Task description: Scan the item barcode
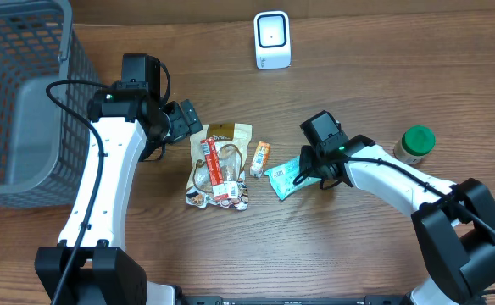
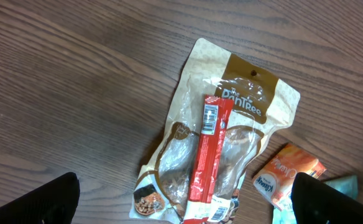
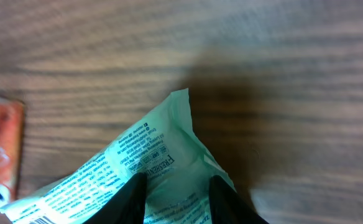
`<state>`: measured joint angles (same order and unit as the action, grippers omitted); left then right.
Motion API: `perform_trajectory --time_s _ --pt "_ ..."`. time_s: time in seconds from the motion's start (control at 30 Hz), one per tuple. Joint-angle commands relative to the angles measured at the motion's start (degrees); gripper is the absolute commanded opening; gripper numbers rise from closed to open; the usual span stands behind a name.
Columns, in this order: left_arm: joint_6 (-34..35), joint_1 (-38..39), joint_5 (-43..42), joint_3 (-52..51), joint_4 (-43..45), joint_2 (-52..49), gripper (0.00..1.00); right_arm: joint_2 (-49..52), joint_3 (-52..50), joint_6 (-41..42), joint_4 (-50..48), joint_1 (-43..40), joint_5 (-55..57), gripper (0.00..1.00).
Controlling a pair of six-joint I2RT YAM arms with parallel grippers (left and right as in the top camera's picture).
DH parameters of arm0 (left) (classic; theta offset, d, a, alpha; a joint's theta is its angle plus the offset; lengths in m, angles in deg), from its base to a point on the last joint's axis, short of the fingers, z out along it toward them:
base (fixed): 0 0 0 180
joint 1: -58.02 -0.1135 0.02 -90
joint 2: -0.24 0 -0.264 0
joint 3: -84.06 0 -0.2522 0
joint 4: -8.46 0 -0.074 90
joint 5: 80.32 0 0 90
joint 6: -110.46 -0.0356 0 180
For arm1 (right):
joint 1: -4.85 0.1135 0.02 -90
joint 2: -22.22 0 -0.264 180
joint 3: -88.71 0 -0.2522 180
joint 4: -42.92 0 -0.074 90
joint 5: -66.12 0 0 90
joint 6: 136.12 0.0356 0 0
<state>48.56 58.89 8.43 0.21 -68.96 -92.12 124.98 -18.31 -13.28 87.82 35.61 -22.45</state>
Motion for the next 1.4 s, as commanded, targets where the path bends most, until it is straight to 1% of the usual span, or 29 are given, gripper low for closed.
perform_trajectory --time_s 0.0,0.1,0.23,0.33,0.4,0.43,0.47,0.67,0.77,0.8,0.93,1.23,1.37 --pt "-1.29 -0.09 0.20 0.37 0.02 0.98 1.00 -0.44 0.24 -0.13 2.93 -1.09 -0.22 0.34" --pt "-1.29 -0.09 0.20 0.37 0.02 0.98 1.00 -1.03 1.90 -1.77 6.62 -2.32 -0.24 0.36" --pt "-1.29 -0.09 0.20 0.37 0.02 0.98 1.00 -2.84 5.90 -4.90 12.44 -3.98 -0.26 0.40" --pt "-1.29 -0.09 0.20 0.37 0.02 0.98 1.00 -3.87 7.63 -8.70 15.26 -4.72 -1.11 0.44" --pt "-1.29 -0.09 0.22 0.37 0.02 0.98 1.00 -4.02 7.78 -11.30 16.63 -4.92 -2.01 0.57" --pt "-1.29 -0.09 0.20 0.37 0.02 0.98 1.00 -4.00 7.76 -12.48 17.68 -4.92 -1.99 0.60" --pt "-1.29 -0.09 0.20 0.37 0.02 0.98 1.00 -3.96 7.69 -13.42 18.43 -4.92 -1.99 0.61" --pt "-1.29 -0.09 0.20 0.37 0.02 0.98 1.00 -3.96 7.54 -18.29 20.59 -4.92 -2.62 0.60" --pt "-1.29 -0.11 0.20 0.37 0.02 0.98 1.00 -3.96 7.02 -18.34 20.81 -4.92 -3.26 0.59" --pt "-1.29 -0.11 0.20 0.37 0.02 0.98 1.00 -3.96 6.71 -18.34 20.63 -4.92 -3.23 0.57" --pt "-1.29 -0.11 0.20 0.37 0.02 0.98 1.00 -3.96 4.90 -18.36 18.47 -4.92 -3.23 0.55" --pt "-1.29 -0.09 0.20 0.37 0.02 0.98 1.00 -3.69 3.72 -18.34 16.13 -4.92 -3.02 0.55" --pt "-1.29 -0.09 0.20 0.37 0.02 0.98 1.00 -3.69 3.72 -18.32 15.91 -4.90 -3.04 0.52"
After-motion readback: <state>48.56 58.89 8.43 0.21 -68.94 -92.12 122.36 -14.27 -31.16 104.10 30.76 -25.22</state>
